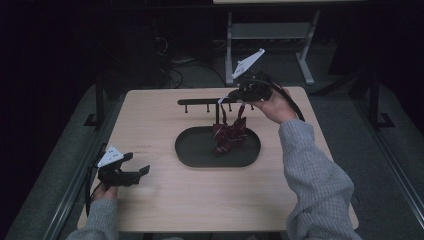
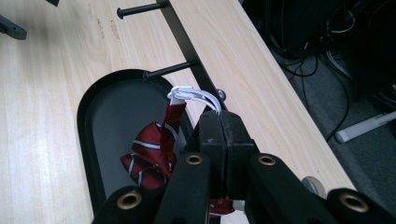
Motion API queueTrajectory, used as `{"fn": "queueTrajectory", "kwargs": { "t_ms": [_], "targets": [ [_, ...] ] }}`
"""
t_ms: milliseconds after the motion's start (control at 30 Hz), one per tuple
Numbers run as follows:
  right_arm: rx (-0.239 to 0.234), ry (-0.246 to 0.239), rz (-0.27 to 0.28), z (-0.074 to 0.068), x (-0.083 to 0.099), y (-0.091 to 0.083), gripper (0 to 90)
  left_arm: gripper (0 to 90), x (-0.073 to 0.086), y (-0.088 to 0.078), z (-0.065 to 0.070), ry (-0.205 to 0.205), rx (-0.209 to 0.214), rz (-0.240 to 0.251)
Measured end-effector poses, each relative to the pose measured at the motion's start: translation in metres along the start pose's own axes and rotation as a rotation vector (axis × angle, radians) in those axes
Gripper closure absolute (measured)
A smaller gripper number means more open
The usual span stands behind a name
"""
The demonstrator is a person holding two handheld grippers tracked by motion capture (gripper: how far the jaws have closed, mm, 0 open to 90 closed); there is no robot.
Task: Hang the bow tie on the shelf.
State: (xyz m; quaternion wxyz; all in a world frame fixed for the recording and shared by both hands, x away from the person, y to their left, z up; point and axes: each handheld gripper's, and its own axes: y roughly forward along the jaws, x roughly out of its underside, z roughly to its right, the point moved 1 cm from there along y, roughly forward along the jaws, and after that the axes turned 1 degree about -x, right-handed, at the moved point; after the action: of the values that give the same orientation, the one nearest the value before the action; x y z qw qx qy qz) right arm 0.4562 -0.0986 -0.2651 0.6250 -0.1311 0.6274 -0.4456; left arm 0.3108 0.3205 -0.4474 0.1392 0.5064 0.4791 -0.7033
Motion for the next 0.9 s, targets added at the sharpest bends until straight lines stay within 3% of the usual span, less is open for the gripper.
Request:
{"fn": "queueTrajectory", "kwargs": {
  "t_ms": [467,900],
  "targets": [
    [-0.024,0.034,-0.056,0.011,0.009,0.019,88.7,13.0,0.000,0.000,0.000,0.000,0.002,-0.001],
    [-0.025,0.052,-0.076,0.014,0.015,0.022,88.6,13.0,0.000,0.000,0.000,0.002,0.003,-0.001]
  ]
}}
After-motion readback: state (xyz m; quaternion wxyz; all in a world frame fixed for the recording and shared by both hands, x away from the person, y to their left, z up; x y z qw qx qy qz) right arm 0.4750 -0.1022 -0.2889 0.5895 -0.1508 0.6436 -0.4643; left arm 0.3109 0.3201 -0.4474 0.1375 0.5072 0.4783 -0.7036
